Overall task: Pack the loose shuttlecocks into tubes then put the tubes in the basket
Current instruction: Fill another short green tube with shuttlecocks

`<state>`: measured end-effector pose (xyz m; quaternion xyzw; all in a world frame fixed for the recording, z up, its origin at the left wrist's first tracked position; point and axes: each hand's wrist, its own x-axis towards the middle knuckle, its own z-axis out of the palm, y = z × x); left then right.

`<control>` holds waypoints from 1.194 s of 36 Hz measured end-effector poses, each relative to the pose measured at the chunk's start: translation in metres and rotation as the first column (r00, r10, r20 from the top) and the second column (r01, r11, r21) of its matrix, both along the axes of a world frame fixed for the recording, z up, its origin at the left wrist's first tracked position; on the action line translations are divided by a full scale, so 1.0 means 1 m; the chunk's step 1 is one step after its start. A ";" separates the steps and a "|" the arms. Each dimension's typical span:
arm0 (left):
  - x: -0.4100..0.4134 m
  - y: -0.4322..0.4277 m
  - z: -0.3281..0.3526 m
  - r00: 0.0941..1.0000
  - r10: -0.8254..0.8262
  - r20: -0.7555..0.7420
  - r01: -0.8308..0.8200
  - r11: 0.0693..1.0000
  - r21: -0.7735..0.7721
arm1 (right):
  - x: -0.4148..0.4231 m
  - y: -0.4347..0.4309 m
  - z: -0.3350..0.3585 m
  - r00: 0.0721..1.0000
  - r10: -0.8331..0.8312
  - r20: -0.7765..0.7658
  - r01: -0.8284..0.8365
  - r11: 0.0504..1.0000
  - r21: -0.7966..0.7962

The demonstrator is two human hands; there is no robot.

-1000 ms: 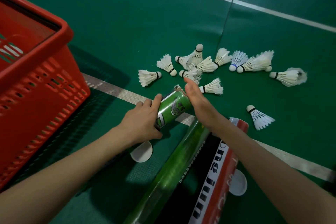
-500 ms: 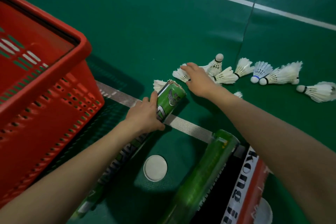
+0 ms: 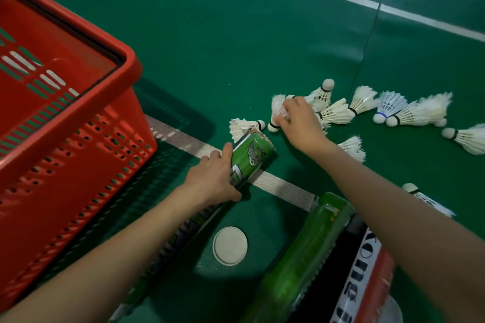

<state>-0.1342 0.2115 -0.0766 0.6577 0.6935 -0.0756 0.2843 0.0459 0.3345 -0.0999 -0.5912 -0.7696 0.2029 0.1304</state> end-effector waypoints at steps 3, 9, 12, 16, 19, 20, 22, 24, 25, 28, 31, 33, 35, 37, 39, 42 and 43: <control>0.008 -0.006 0.002 1.000 -0.029 -0.004 0.029 1.000 -0.005 | 0.015 -0.019 0.016 0.987 -0.110 -0.120 0.115 0.993 0.035; 0.024 -0.023 0.008 0.995 -0.102 -0.005 0.102 0.995 0.008 | 0.054 -0.073 0.037 0.864 -0.186 -0.467 0.169 0.983 -0.078; 0.032 -0.033 0.013 0.989 -0.148 -0.001 0.148 0.989 0.030 | 0.069 -0.095 0.040 0.858 -0.214 -0.467 0.161 0.975 -0.152; 0.043 -0.045 0.020 0.979 -0.204 0.014 0.202 0.977 0.062 | 0.077 -0.117 0.044 0.836 -0.255 -0.486 0.153 0.959 -0.241; 0.052 -0.053 0.026 0.970 -0.244 0.022 0.241 0.966 0.091 | 0.076 -0.133 0.048 0.827 -0.253 -0.503 0.143 0.958 -0.247; 0.055 -0.055 0.027 0.967 -0.256 0.020 0.252 0.962 0.101 | 0.075 -0.137 0.049 0.811 -0.272 -0.518 0.157 0.954 -0.254; 0.060 -0.058 0.029 0.963 -0.270 0.018 0.266 0.956 0.122 | 0.073 -0.143 0.054 0.758 -0.352 -0.549 0.204 0.927 -0.313; 0.064 -0.059 0.031 0.961 -0.276 0.018 0.272 0.953 0.137 | 0.071 -0.148 0.061 0.721 -0.427 -0.546 0.225 0.889 -0.399; 0.065 -0.059 0.031 0.961 -0.277 0.016 0.272 0.952 0.139 | 0.071 -0.150 0.062 0.715 -0.435 -0.547 0.209 0.880 -0.427; 0.066 -0.058 0.032 0.963 -0.270 0.002 0.268 0.956 0.119 | 0.070 -0.154 0.064 0.728 -0.397 -0.559 0.111 0.872 -0.476; 0.069 -0.056 0.031 0.965 -0.264 -0.006 0.263 0.960 0.095 | 0.071 -0.152 0.064 0.746 -0.370 -0.554 0.056 0.864 -0.501; 0.071 -0.053 0.030 0.963 -0.269 -0.011 0.269 0.958 0.102 | 0.068 -0.148 0.062 0.745 -0.363 -0.560 0.021 0.852 -0.523; 0.074 -0.050 0.028 0.961 -0.278 -0.005 0.276 0.955 0.109 | 0.064 -0.145 0.060 0.743 -0.351 -0.570 -0.021 0.839 -0.544; 0.074 -0.046 0.026 0.961 -0.275 0.009 0.272 0.957 0.104 | 0.063 -0.141 0.055 0.747 -0.350 -0.566 -0.036 0.828 -0.560; 0.073 -0.042 0.023 0.964 -0.265 0.025 0.261 0.960 0.098 | 0.063 -0.135 0.051 0.751 -0.348 -0.560 -0.036 0.826 -0.563; 0.071 -0.035 0.017 0.971 -0.239 0.027 0.235 0.966 0.105 | 0.062 -0.122 0.044 0.751 -0.354 -0.558 -0.018 0.834 -0.552; 0.070 -0.032 0.015 0.973 -0.230 0.021 0.226 0.968 0.110 | 0.063 -0.117 0.042 0.735 -0.374 -0.565 0.002 0.835 -0.550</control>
